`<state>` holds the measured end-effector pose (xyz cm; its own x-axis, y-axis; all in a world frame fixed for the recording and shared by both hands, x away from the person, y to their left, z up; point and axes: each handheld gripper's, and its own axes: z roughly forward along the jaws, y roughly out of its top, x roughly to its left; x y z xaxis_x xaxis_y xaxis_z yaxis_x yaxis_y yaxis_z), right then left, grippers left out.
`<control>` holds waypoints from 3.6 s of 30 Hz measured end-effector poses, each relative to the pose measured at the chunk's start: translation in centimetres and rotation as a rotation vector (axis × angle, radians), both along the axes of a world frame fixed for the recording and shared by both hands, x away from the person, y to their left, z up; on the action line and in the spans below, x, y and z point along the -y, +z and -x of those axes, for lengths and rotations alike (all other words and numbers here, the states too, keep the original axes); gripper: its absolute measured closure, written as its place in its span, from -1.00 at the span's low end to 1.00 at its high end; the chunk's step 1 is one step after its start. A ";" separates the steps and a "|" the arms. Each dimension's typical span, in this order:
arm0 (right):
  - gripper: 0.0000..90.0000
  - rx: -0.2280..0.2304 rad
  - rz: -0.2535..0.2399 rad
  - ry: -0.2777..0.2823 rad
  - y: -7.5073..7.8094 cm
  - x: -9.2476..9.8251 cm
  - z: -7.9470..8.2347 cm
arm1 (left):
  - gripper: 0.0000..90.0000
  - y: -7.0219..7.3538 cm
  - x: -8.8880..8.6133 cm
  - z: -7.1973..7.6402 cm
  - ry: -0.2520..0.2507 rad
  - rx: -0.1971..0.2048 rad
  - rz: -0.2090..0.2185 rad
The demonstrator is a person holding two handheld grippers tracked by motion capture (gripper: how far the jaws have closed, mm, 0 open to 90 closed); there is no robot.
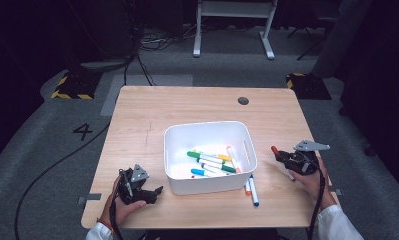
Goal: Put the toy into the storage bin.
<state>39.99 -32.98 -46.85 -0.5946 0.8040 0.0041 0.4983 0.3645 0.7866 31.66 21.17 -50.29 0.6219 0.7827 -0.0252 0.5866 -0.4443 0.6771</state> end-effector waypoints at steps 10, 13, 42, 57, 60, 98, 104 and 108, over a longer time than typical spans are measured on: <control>0.65 0.130 -0.077 0.118 5.6 -1.3 1.4 | -0.72 0.0 0.0 0.0 0.002 -0.001 0.002; 0.66 0.153 -0.069 0.162 7.3 -2.4 1.6 | -0.72 0.0 0.0 0.0 0.001 -0.001 0.002; 0.65 0.202 0.011 0.560 16.3 -16.2 2.5 | -0.72 0.0 0.0 0.0 0.001 -0.001 0.002; 0.66 0.057 0.225 0.729 11.7 -21.0 2.6 | -0.72 0.0 0.0 0.0 0.002 -0.002 0.003; 0.65 0.028 0.250 0.756 11.2 -21.4 3.0 | -0.72 0.0 0.0 0.0 0.001 -0.001 0.002; -0.23 0.234 -0.023 0.358 13.7 -9.5 4.8 | -0.72 0.0 0.0 0.0 0.001 -0.001 0.002; -0.25 0.202 -0.007 0.257 10.2 -5.6 5.5 | -0.72 0.0 0.0 0.0 0.001 -0.001 0.002; -0.25 0.129 -0.008 0.236 6.8 -5.4 5.5 | -0.72 0.0 0.0 0.0 0.001 -0.001 0.002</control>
